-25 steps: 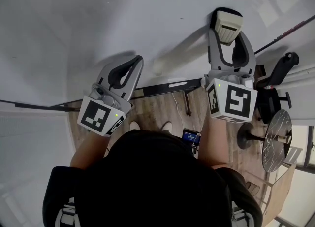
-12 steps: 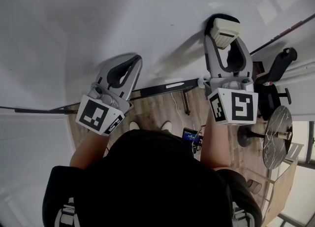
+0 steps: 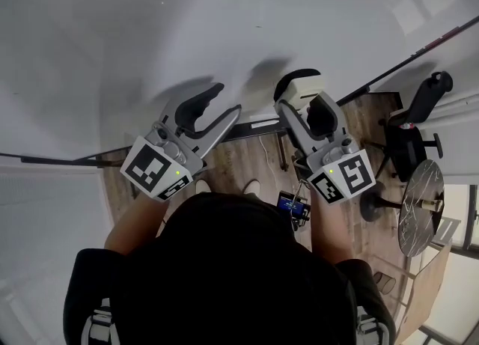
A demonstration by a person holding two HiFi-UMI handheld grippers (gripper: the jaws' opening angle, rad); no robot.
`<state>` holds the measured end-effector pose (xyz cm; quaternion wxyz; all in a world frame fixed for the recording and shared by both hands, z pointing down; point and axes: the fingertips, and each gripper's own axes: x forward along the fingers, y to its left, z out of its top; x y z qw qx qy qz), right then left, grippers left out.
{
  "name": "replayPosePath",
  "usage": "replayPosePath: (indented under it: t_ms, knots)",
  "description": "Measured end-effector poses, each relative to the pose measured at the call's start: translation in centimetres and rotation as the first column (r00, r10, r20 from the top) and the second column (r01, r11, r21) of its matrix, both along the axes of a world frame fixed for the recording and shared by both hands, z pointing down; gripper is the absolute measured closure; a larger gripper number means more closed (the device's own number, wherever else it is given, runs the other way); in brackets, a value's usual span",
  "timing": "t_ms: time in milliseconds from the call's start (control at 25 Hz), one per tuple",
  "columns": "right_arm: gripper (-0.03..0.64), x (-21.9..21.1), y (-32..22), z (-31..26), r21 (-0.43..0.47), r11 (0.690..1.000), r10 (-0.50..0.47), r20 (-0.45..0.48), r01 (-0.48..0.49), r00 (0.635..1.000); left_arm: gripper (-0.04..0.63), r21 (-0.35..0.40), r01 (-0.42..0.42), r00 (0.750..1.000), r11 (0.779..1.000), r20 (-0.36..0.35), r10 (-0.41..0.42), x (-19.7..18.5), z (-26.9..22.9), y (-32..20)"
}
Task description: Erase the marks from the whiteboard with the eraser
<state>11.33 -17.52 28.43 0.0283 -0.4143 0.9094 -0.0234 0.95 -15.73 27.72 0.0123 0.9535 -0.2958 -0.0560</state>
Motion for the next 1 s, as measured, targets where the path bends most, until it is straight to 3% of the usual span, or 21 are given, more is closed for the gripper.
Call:
replayPosePath:
  t_ms: [120, 360, 560, 800, 1000]
  knots:
    - [0.38, 0.3, 2.8, 5.9, -0.032, 0.999, -0.022, 0.051, 0.024, 0.998, 0.442, -0.04, -0.027, 1.0, 0.999, 0.014, 0.027, -0.2, 4.9, 2.0]
    - [0.381, 1.3, 5.0, 10.9, -0.047, 0.998, -0.04, 0.008, 0.041, 0.999, 0.475, -0.09, -0.046, 0.998, 0.995, 0.036, 0.05, 0.1, 10.2, 3.3]
    - [0.38, 1.7, 5.7, 11.2, -0.024, 1.0, -0.02, -0.02, 0.019, 1.0, 0.578, -0.073, 0.041, 0.997, 0.997, 0.07, -0.036, -0.3, 11.4, 2.8]
    - [0.383, 1.2, 5.6, 9.9, -0.003, 0.999, -0.032, -0.01, 0.032, 0.999, 0.591, -0.02, 0.046, 0.996, 0.999, 0.078, -0.045, 0.0, 10.4, 2.6]
    - [0.39, 1.1, 5.7, 9.6, 0.012, 0.999, -0.032, -0.022, 0.033, 0.999, 0.591, -0.021, 0.044, 0.996, 0.999, 0.072, -0.043, 0.5, 10.2, 3.0]
